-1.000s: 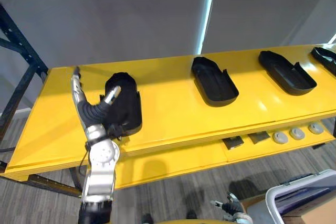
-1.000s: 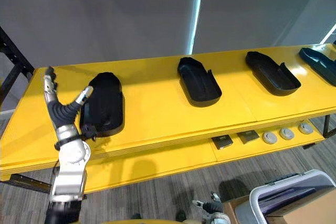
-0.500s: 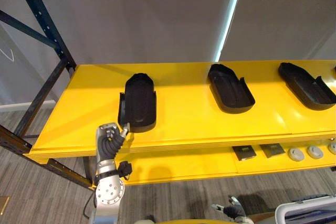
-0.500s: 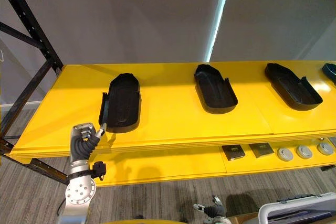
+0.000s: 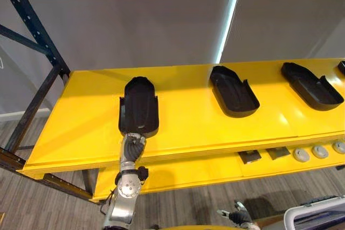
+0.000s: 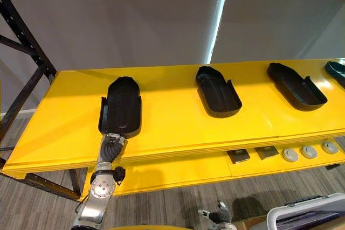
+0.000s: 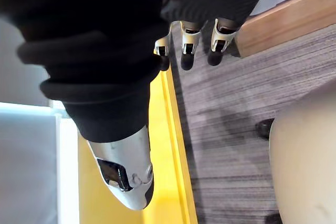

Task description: Walk over and take plastic housings, then place them on the shelf

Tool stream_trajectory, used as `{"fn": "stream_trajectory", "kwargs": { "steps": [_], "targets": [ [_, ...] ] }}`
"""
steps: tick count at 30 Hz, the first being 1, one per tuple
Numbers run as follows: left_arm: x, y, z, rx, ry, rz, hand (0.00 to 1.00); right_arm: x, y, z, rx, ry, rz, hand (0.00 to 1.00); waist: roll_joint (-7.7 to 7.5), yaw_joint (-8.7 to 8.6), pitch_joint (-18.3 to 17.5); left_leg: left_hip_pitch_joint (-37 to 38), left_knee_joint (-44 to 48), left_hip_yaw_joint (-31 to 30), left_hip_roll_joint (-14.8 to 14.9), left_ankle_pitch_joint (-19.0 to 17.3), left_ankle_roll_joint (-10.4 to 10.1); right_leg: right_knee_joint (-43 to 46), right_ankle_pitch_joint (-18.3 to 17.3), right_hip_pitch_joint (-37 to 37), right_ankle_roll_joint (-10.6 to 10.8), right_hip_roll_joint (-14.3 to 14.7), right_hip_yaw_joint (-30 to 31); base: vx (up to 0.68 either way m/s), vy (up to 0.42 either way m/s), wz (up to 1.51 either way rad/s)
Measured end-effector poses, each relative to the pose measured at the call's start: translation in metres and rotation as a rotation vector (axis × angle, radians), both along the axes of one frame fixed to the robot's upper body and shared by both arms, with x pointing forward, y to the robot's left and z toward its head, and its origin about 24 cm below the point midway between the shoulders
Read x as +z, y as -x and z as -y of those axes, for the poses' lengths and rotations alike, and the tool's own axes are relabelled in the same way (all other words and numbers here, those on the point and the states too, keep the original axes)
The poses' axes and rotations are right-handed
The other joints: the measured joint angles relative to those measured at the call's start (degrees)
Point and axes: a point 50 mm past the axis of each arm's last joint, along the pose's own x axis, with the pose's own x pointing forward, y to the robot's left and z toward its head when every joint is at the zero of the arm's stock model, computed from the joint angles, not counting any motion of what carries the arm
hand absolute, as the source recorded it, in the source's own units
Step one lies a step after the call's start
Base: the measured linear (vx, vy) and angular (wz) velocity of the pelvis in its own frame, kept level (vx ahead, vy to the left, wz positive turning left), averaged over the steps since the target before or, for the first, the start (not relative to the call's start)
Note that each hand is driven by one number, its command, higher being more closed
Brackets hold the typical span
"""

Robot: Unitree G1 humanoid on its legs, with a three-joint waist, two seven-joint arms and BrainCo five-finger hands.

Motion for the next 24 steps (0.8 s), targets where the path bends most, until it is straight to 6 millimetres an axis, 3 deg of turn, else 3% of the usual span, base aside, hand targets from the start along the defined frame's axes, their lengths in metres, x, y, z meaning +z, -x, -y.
{"fn": "stream_trajectory", "kwargs": {
  "steps": [15,18,24],
  "targets": [
    [0.011,-0.04,0.001,-0.046,-0.113,0.02,1.0,-0.001,-0.008,-0.001,0.013,-0.002,-0.011,0.0,-0.3,-2.04,0.05,-0.24,-1.58,0.91,-0.23,0.59,0.07,-3.06,1.7,-0.61,-0.78,0.89,0.84,0.0,-0.009,-0.04],
    [0.012,-0.043,-0.002,-0.041,-0.128,0.021,1.0,0.0,-0.012,-0.001,0.019,-0.001,-0.002,0.0,-0.29,-3.13,0.17,-0.3,-1.65,0.87,-0.24,0.59,0.07,-3.15,1.71,-0.63,-0.78,0.88,0.8,0.0,0.0,0.0],
    [0.018,-0.043,-0.005,-0.037,-0.119,0.047,1.0,-0.002,-0.012,-0.003,0.024,-0.006,-0.011,0.0,-0.68,-3.28,0.5,-0.35,-1.67,0.53,-0.3,0.58,0.08,-3.29,1.71,-0.46,-0.77,0.82,0.43,0.0,-0.006,0.02]
  ]
}}
